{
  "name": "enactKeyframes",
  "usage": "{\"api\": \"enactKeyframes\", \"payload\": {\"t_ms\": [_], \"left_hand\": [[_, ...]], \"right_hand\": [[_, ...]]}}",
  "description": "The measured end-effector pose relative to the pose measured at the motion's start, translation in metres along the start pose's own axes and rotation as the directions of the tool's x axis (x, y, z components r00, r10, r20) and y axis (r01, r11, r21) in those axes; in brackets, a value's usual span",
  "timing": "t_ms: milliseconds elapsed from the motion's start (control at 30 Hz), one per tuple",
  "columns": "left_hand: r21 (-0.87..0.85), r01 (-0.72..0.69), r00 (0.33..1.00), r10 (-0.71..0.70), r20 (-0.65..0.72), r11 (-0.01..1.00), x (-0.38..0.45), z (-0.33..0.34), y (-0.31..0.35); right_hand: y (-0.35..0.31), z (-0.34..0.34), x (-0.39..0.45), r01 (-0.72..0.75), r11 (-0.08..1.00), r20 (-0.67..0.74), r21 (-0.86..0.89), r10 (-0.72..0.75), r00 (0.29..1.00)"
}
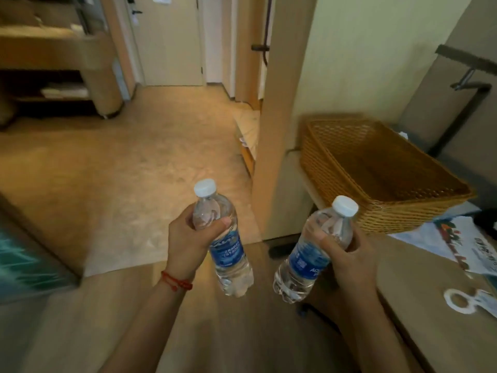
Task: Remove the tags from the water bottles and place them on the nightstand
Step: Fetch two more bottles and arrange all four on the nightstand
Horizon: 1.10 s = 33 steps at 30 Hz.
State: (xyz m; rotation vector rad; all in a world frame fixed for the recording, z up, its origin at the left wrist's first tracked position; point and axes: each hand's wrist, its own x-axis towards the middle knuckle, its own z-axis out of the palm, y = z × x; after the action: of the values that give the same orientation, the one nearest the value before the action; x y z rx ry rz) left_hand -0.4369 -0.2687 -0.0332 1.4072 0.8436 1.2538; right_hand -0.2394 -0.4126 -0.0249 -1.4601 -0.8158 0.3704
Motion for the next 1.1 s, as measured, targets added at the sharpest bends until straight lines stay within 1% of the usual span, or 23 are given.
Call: {"api": "enactKeyframes", "payload": {"t_ms": [167,267,400,467,533,633,767,933,1033,1100], "left_hand": [[0.088,0.014,0.991,-0.002,-0.134,0.996,0.020,-0.103,0.000],[0.159,0.018,0.974,0.018,-0.226,0.987,0.025,-0.155,0.003],[0.136,0.065,0.922,-0.007,-0.386,0.989,0.018,-0.215,0.011],[0.130,0.086,0.887,-0.017,-0.461,0.988,0.013,-0.240,0.013],[0.124,0.096,0.845,-0.015,-0.534,0.988,0.007,-0.259,0.015],[0.132,0.109,0.775,-0.001,-0.633,0.985,-0.002,-0.282,0.017],[0.150,0.118,0.663,0.035,-0.747,0.982,-0.014,-0.307,0.021],[0.165,0.118,0.491,0.087,-0.867,0.979,-0.025,-0.330,0.027],[0.178,0.151,0.368,0.112,-0.923,0.972,-0.029,-0.338,0.029],[0.186,0.164,0.303,0.130,-0.944,0.969,-0.034,-0.341,0.030]], "right_hand": [[-0.003,0.111,-0.002,0.024,0.998,0.132,0.054,-0.031,0.991],[-0.006,0.167,-0.003,0.017,0.996,0.224,0.082,-0.035,0.974],[-0.014,0.233,-0.004,0.021,0.993,0.353,0.118,-0.062,0.934],[-0.017,0.263,-0.005,0.058,0.990,0.417,0.125,-0.106,0.903],[-0.021,0.290,-0.006,0.061,0.988,0.485,0.140,-0.122,0.866],[-0.025,0.331,-0.008,0.042,0.981,0.592,0.190,-0.149,0.792],[-0.033,0.383,-0.010,-0.022,0.966,0.697,0.259,-0.171,0.696],[-0.040,0.448,-0.015,-0.084,0.951,0.838,0.298,-0.218,0.500],[-0.045,0.482,-0.021,-0.123,0.941,0.891,0.314,-0.248,0.381],[-0.046,0.500,-0.025,-0.143,0.934,0.910,0.327,-0.270,0.314]]}}
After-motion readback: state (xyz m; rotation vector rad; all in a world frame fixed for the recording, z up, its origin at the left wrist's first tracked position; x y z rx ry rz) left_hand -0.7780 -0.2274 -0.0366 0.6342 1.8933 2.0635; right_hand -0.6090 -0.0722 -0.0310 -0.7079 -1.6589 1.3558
